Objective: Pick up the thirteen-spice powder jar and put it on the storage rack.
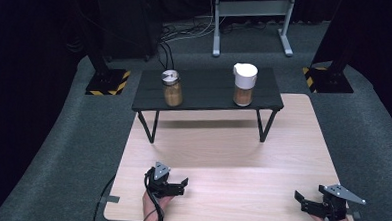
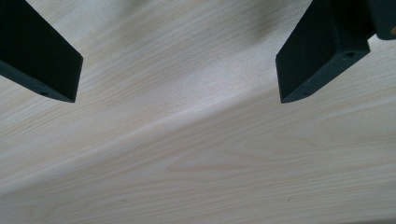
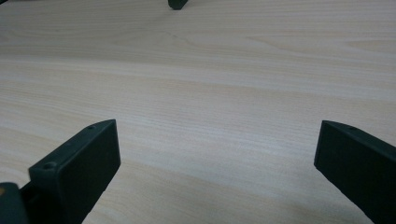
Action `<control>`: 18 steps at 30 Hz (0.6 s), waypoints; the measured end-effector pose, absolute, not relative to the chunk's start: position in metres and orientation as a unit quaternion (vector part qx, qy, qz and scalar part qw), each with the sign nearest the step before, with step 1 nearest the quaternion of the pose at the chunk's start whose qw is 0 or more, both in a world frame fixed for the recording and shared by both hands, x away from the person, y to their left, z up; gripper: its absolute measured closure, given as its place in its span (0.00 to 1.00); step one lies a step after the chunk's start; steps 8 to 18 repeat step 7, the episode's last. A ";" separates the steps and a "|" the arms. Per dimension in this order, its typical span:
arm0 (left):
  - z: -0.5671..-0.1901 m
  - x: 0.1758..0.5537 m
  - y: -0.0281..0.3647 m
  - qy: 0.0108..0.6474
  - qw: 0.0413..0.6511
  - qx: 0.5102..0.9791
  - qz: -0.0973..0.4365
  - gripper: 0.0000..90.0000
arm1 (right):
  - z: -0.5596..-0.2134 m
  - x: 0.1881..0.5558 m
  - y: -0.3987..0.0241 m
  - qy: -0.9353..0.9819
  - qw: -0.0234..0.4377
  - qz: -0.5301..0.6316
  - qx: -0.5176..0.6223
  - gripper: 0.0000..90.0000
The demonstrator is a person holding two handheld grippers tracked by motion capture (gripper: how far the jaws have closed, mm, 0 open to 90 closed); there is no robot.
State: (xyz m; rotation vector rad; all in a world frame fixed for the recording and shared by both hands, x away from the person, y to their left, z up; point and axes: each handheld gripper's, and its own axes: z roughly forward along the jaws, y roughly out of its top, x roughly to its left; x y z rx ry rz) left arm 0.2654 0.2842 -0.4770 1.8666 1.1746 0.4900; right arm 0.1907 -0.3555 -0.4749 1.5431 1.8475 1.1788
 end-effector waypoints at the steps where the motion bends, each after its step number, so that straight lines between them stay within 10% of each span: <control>1: -0.477 0.265 0.284 0.470 0.427 0.747 0.196 0.01 | -0.475 0.191 -0.356 0.670 0.229 0.429 0.561 0.00; 18: -0.476 0.267 0.283 0.467 0.422 0.752 0.194 0.01 | -0.476 0.200 -0.351 0.685 0.231 0.414 0.553 0.00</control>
